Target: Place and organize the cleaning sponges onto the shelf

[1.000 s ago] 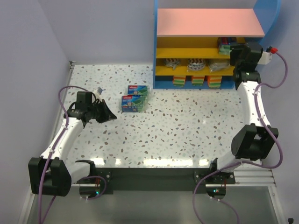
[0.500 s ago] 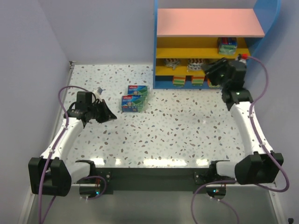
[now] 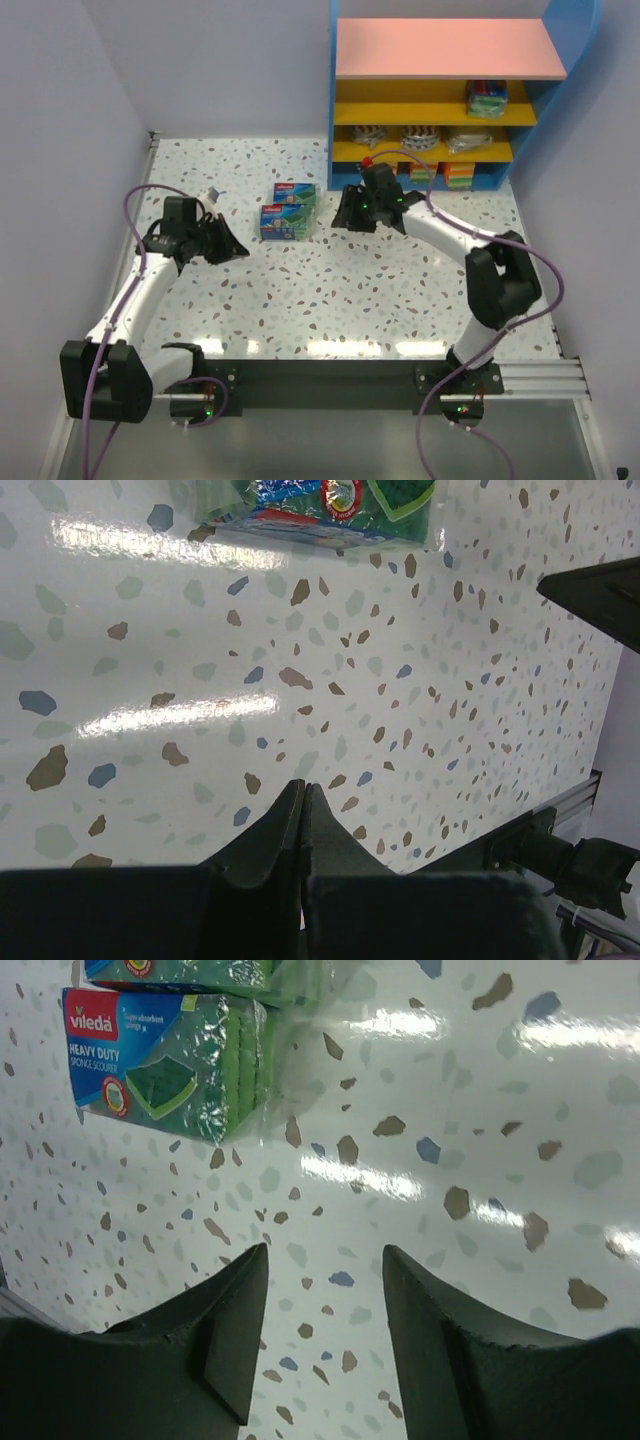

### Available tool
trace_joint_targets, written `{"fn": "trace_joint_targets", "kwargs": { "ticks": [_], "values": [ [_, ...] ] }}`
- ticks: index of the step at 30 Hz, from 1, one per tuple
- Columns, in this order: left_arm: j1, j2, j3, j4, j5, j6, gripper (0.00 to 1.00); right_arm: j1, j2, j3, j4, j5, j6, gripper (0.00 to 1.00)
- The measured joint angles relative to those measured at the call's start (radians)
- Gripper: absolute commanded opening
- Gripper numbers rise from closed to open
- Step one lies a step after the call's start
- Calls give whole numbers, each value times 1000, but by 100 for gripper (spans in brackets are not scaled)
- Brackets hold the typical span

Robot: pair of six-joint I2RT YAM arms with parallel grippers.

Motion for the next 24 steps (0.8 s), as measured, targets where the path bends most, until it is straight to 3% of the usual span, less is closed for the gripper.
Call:
{"fn": "trace_joint_targets", "kwargs": {
  "ticks": [5, 13, 24],
  "values": [
    [0, -32, 0, -17, -14, 0, 0, 52, 206, 180, 25, -7, -14, 55],
    [0, -79, -7, -55, -34, 0, 0, 107, 355, 364, 63, 17, -9, 56],
    [0, -92, -14, -98, -65, 1, 0, 143, 466, 415, 50, 106, -1, 50]
  ]
}}
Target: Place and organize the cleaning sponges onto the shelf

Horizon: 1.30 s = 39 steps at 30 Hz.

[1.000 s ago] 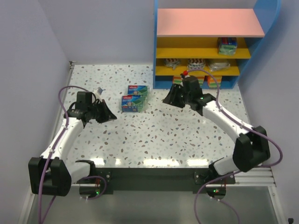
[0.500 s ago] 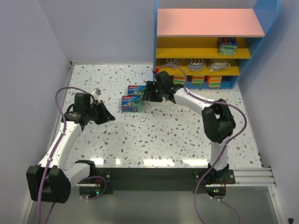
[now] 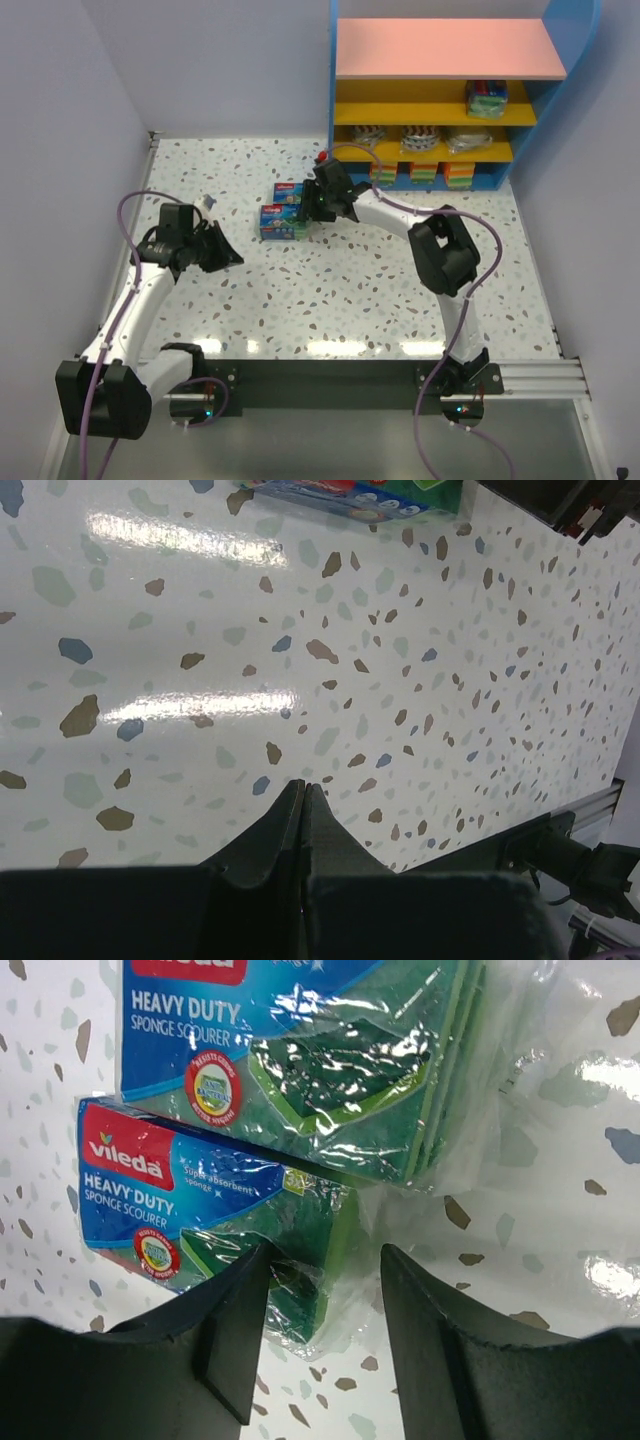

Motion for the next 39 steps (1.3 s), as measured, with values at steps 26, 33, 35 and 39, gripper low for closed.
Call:
{"fn": "trace_joint_targets", "kwargs": {
  "ticks": [26, 33, 35, 39],
  "values": [
    [6, 22, 0, -6, 7, 44, 0, -98, -586, -432, -29, -93, 246, 0],
    [6, 45, 1, 11, 35, 44, 0, -311, -898, -423, -115, -47, 312, 0],
    [6, 54, 1, 16, 41, 44, 0, -360, -927, -389, -140, -38, 325, 0],
    [6, 64, 1, 22, 54, 44, 0, -443, -933, -347, -117, -39, 373, 0]
  ]
}}
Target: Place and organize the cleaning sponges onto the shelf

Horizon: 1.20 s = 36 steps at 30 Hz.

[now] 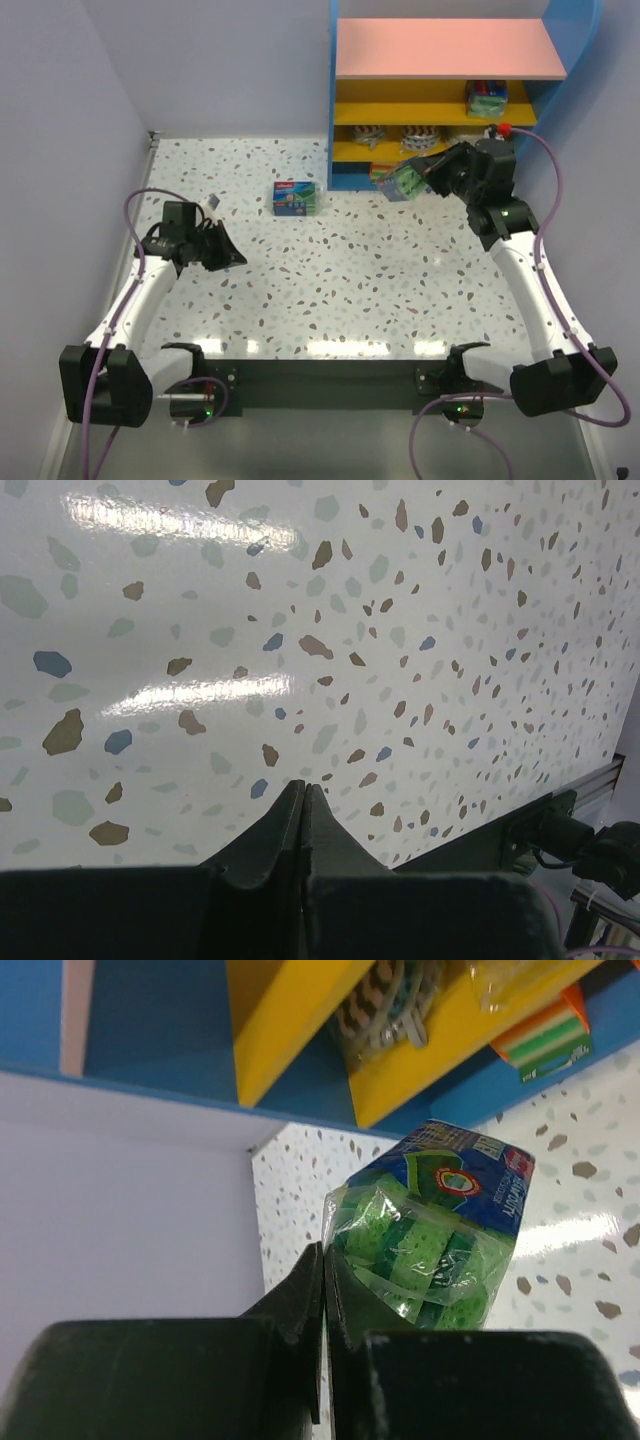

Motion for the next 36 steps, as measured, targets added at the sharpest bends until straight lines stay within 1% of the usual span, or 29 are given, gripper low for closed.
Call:
{"fn": "trace_joint_targets", "kwargs": {
  "ticks": [3, 6, 13, 19, 23, 29, 33, 36],
  "values": [
    [0, 0, 0, 0, 2, 0, 0, -47, 8, 4, 55, 3, 60, 0],
    [0, 0, 0, 0, 2, 0, 0, -63, 38, 41, 110, 27, 110, 0],
    [0, -3, 0, 0, 2, 0, 0, -79, 119, 183, 258, 60, 212, 0],
    [0, -3, 0, 1, 2, 0, 0, -81, 154, 255, 303, 159, 240, 0],
    [0, -3, 0, 1, 2, 0, 0, -87, 204, 296, 313, 191, 243, 0],
    [0, -3, 0, 0, 1, 0, 0, -88, 256, 270, 364, 235, 254, 0],
    [0, -3, 0, 0, 1, 0, 0, -88, 256, 212, 454, 274, 259, 0],
    [0, -3, 0, 0, 1, -1, 0, -88, 254, 140, 544, 312, 261, 0]
  ]
}}
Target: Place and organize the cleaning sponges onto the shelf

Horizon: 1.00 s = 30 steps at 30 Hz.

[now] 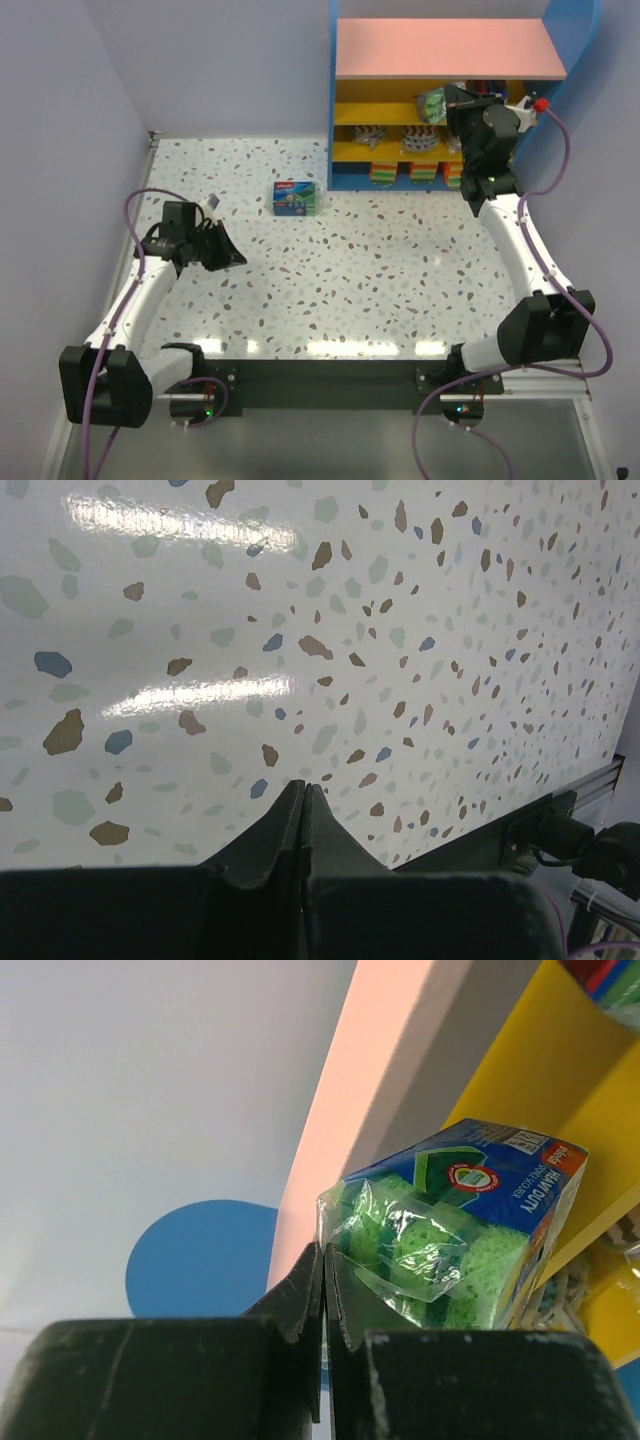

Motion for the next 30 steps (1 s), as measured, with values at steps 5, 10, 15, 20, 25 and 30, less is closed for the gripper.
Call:
{"fn": "trace_joint_targets", "kwargs": {
  "ticks": [5, 10, 15, 20, 25, 30],
  "values": [
    [0, 0, 0, 0, 0, 0, 0, 0, 0, -106, 129, 39, 14, 0],
    [0, 0, 4, -1, 0, 0, 0, -1, 0, -134, 190, 55, 17, 0],
    [0, 0, 8, 0, -3, 0, 0, -1, 0, -160, 233, 61, 36, 0],
    [0, 5, 11, -1, -3, 0, 0, -2, 15, -172, 312, 60, 67, 0],
    [0, 6, 21, 0, -3, 0, 0, -2, 34, -182, 393, 60, 85, 0],
    [0, 9, 21, 0, -4, 0, 0, -2, 34, -192, 450, 68, 88, 0]
  ]
}}
